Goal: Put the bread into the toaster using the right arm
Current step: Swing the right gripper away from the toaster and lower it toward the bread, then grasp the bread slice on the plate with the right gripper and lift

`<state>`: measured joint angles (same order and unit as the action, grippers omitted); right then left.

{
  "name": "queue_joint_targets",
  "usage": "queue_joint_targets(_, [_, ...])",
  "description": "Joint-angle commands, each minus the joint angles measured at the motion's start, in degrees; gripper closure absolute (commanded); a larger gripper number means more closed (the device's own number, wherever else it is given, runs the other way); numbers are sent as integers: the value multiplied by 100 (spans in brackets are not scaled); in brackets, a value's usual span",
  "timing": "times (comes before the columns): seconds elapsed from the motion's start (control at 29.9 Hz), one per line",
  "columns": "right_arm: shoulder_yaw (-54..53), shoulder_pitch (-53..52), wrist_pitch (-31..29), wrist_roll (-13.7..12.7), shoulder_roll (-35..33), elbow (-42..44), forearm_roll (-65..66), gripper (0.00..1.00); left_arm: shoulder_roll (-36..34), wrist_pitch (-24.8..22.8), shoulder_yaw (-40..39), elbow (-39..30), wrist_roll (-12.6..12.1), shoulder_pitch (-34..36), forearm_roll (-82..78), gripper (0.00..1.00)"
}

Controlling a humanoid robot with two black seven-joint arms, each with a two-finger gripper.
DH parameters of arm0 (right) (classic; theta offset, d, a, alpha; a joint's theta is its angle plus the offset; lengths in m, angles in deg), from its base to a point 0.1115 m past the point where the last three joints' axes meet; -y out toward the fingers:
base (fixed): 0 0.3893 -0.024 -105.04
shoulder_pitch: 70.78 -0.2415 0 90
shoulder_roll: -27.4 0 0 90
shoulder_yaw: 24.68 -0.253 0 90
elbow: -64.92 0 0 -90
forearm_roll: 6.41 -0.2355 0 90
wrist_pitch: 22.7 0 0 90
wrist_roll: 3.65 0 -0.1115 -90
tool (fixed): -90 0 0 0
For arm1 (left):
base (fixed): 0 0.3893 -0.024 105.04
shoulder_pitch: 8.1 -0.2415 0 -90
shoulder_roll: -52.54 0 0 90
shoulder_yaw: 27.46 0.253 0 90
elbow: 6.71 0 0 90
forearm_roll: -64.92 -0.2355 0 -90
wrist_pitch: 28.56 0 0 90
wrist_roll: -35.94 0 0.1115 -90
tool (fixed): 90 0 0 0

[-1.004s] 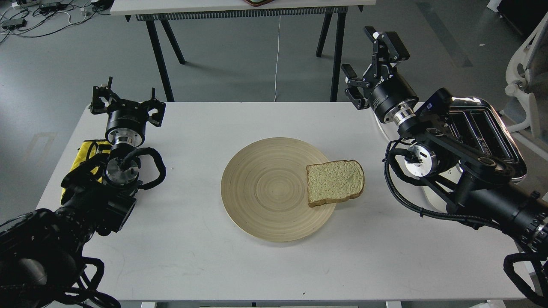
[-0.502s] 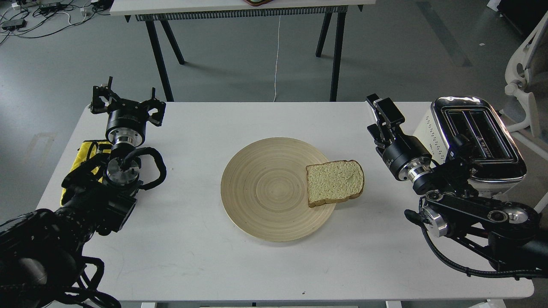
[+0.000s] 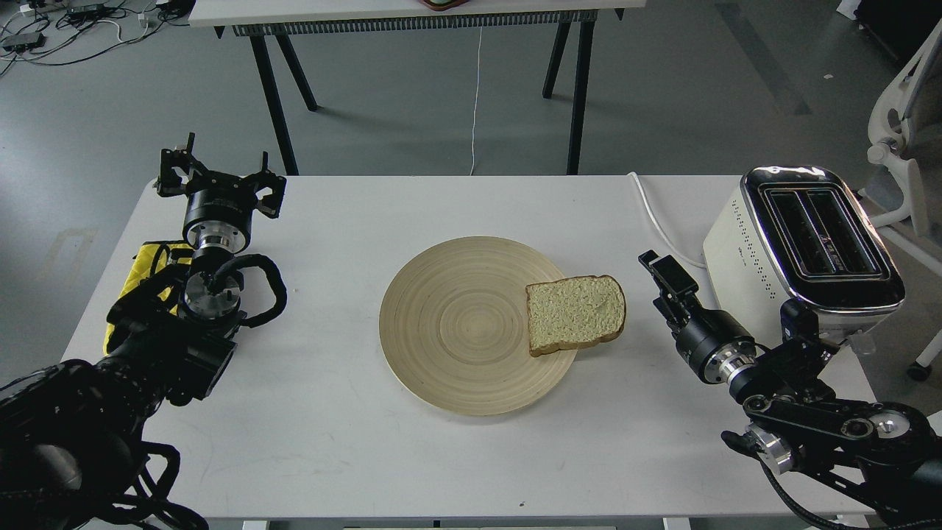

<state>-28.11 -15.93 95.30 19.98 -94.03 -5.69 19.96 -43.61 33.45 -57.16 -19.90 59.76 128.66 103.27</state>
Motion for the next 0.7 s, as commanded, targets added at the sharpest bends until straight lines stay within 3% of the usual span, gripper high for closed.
queue_joint_targets(0.0, [62,157,0,1,66,257,-1,1,0,0,0,0,-1,0,-3,0])
queue_joint_targets(0.17, [212,192,0,27,681,750,-1,1,0,0,0,0,8,0,5,0])
queue_joint_targets(0.5, [168,166,0,45,1174,864,8,3,0,0,0,0,8,0,-3,0])
queue_joint_targets(0.57, [176,166,0,45,1200,891,8,11,0,0,0,9,-1,0,5,0])
queue_joint_targets(0.67, [194,166,0,18,1201,900,8,42,0,0,0,0,0,0,-3,0])
